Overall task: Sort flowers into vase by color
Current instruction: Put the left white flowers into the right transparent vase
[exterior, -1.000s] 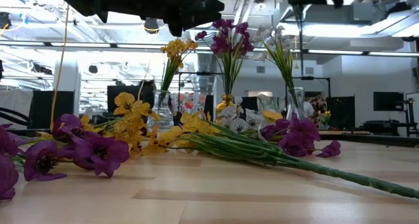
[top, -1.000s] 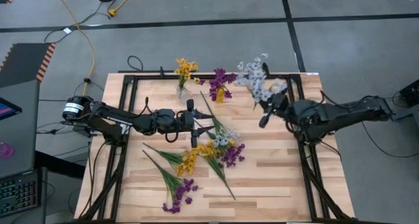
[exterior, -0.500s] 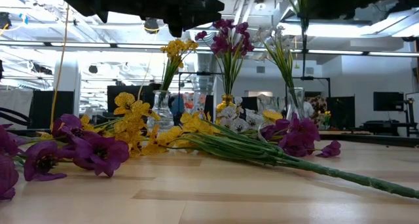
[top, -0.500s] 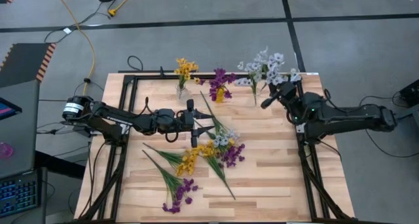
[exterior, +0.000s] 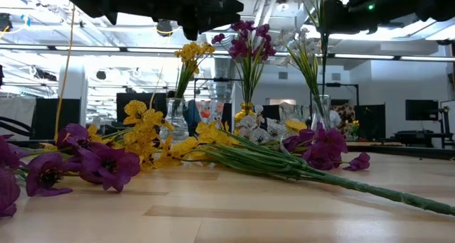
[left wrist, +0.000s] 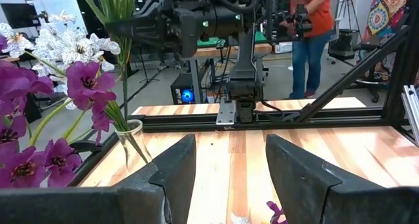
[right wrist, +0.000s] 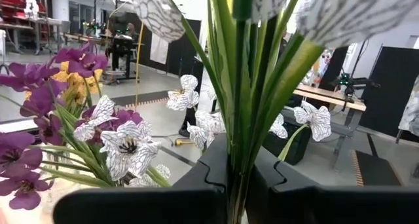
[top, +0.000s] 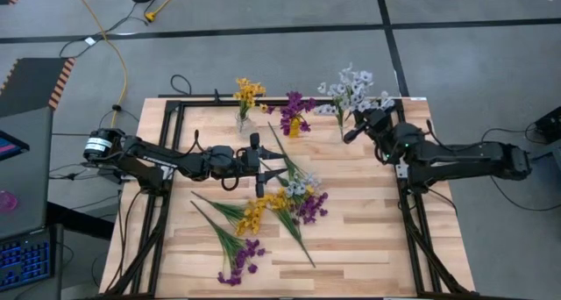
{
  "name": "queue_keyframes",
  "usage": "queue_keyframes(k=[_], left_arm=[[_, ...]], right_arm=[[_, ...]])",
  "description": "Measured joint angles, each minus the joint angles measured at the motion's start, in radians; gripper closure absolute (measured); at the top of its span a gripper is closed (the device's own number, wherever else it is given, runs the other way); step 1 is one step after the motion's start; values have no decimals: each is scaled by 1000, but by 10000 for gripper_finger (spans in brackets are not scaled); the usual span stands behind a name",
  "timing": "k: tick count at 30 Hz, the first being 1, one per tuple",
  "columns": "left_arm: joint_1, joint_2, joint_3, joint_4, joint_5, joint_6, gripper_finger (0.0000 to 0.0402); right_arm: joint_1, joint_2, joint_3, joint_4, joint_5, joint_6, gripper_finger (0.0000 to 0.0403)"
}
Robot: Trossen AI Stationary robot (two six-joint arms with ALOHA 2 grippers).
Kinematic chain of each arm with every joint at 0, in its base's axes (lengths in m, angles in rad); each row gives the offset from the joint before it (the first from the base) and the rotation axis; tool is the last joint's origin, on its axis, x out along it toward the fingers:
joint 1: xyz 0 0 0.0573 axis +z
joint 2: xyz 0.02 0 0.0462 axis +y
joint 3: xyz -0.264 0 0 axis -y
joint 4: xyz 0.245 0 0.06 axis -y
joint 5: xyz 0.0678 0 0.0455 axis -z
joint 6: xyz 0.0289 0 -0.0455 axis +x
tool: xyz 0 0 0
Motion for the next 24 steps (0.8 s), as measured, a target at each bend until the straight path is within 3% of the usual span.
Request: queue_keyframes(k=[16,24], left_arm=[[0,0,0,0,0,0,229],[0,0,0,0,0,0,229]], right_arm=[[-5,181,0,-39,53,74,352],[-5,193,0,-39,56,68,346]])
